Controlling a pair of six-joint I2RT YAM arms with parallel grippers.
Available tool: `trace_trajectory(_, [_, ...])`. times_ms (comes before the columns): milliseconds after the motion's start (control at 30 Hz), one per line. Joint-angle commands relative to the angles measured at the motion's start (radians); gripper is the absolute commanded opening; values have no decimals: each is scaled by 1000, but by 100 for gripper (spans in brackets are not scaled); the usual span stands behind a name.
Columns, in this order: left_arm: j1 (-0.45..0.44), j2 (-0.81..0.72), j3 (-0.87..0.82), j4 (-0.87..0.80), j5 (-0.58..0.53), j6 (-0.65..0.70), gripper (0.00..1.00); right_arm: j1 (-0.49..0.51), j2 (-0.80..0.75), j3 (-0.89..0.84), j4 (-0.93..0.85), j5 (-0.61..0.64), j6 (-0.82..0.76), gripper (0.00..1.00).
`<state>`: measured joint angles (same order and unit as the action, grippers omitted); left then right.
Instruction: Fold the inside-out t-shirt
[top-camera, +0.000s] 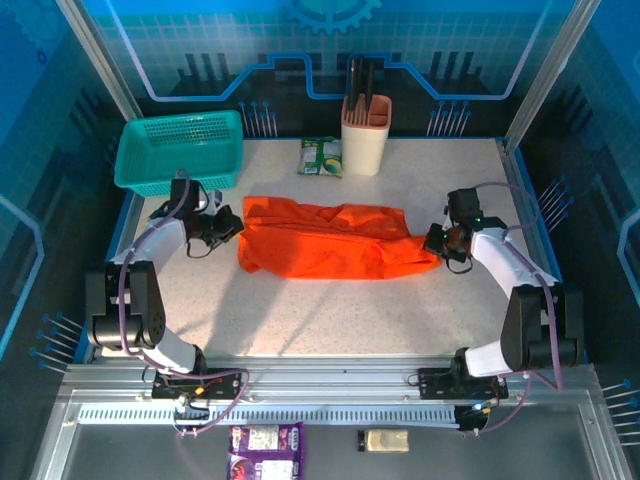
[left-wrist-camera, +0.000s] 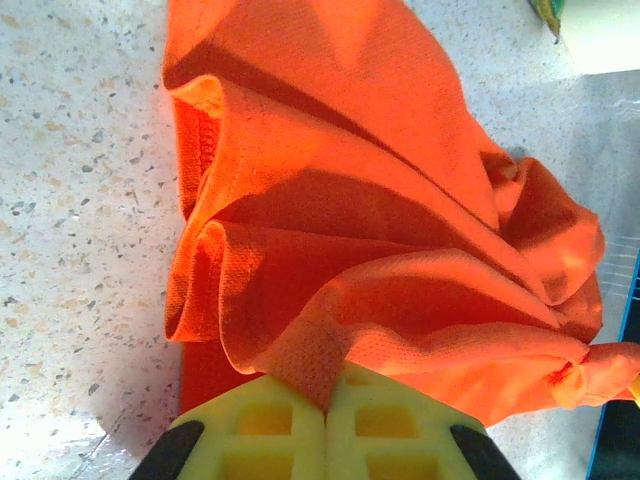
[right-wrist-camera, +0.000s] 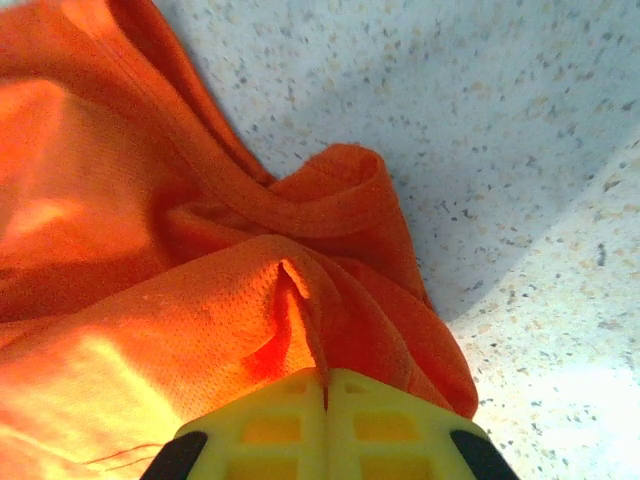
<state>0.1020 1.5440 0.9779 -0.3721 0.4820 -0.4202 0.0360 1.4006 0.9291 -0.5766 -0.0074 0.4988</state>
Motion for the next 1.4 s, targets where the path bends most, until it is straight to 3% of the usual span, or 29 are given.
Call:
trace_trajectory(0, [4,-75,63,-22,-6,-21,0,-16,-109,115,-73,5,-2,0])
trace_trajectory(367, [5,-171,163,-67,21,-58,0,-30,-239,763,-373,106,-79,0])
trace_trajectory(500, [10,-201,215,-87,51,-72,0,-30,-264,916,-391,150,-86,0])
trace_trajectory(867, [36,-203,1035,-425,72,2,0,-33,-283,799,-269,33,2,0])
trace_trajectory(933, [36,-202,1037,-425,70,3,0,-37,-270,867,-301,66,-15,0])
trace_trajectory(1167, [35,-286,649,-212,114,-99,0,-74,-229,1352,-438,339,-150,0])
trace_trajectory(1267, [36,-306,606,-153,127,-134,0,-74,-256,1342,-398,346,-140,0])
trace_trajectory(1367, [50,-264,811,-264,124,-84,0,-74,-286,1177,-349,242,-73,0])
